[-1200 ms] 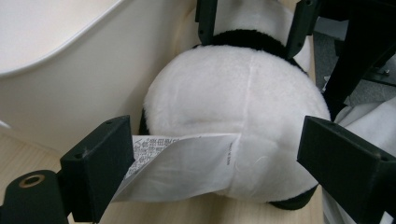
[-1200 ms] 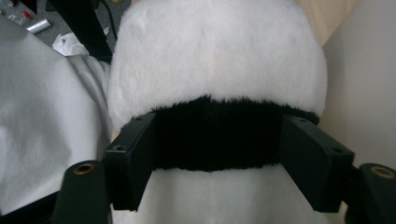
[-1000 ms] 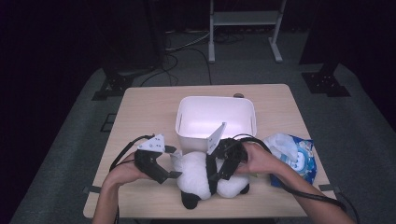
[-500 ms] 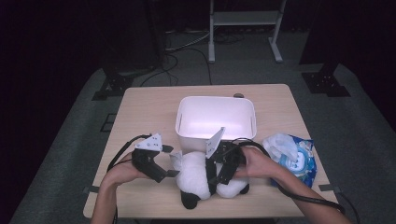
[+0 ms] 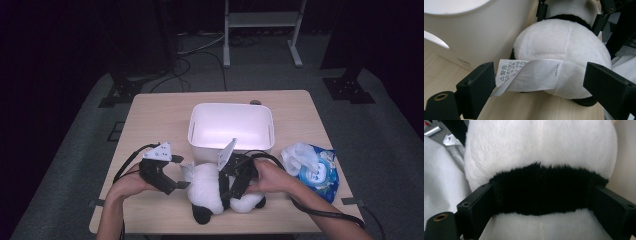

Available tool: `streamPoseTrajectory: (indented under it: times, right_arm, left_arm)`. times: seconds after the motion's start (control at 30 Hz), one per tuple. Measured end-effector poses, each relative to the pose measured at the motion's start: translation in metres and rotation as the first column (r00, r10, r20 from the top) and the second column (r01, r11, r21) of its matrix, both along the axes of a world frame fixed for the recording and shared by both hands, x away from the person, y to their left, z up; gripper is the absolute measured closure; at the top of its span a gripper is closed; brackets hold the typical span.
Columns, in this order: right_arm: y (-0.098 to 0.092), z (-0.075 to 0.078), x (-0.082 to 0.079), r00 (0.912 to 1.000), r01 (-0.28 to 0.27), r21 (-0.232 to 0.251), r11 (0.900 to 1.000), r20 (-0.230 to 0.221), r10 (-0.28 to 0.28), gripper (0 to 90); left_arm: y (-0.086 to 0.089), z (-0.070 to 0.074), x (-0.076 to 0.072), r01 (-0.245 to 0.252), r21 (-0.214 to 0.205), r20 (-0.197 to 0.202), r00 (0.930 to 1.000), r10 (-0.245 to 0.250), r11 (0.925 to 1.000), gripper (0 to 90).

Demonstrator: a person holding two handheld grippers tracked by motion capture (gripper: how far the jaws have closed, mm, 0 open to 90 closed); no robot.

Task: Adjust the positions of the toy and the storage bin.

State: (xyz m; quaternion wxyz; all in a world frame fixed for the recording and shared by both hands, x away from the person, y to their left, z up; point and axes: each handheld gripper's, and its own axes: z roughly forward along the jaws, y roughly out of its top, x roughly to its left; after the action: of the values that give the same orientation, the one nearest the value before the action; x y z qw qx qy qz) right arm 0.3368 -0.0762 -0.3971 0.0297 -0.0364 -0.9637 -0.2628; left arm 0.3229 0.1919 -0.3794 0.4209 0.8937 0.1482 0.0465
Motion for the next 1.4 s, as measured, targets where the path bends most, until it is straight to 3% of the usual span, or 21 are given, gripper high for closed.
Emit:
streamPoseTrajectory:
  times: [0.2, 0.57, 0.77, 1.07, 1.4]
  right_arm:
    - [0.005, -0.002, -0.001, 1.0000, 0.003, -0.041, 0.9991, 0.007, -0.003, 12.9]
    - [0.003, 0.002, -0.006, 0.9988, 0.008, -0.028, 0.9996, 0.049, -0.006, 35.6]
    - [-0.001, 0.008, -0.008, 0.9971, -0.015, 0.012, 0.9998, 0.075, 0.014, 45.9]
    - [-0.003, 0.016, -0.013, 0.9972, 0.005, 0.080, 0.9968, 0.074, -0.011, 50.8]
    - [-0.004, 0.027, -0.019, 0.9986, -0.003, 0.096, 0.9954, 0.052, -0.002, 51.7]
  left_arm:
    - [0.000, 0.000, 0.000, -0.001, 0.001, -0.001, 1.0000, 0.001, 1.0000, 9.5]
    - [0.007, -0.002, 0.003, -0.023, -0.010, -0.006, 0.9997, 0.023, 0.9997, 9.5]
    - [0.009, -0.004, 0.004, -0.024, -0.006, -0.007, 0.9997, 0.024, 0.9997, 9.5]
    - [0.016, -0.004, 0.005, -0.037, -0.012, -0.007, 0.9993, 0.037, 0.9992, 9.5]
    - [0.026, -0.001, 0.004, -0.053, -0.035, 0.002, 0.9986, 0.053, 0.9980, 9.5]
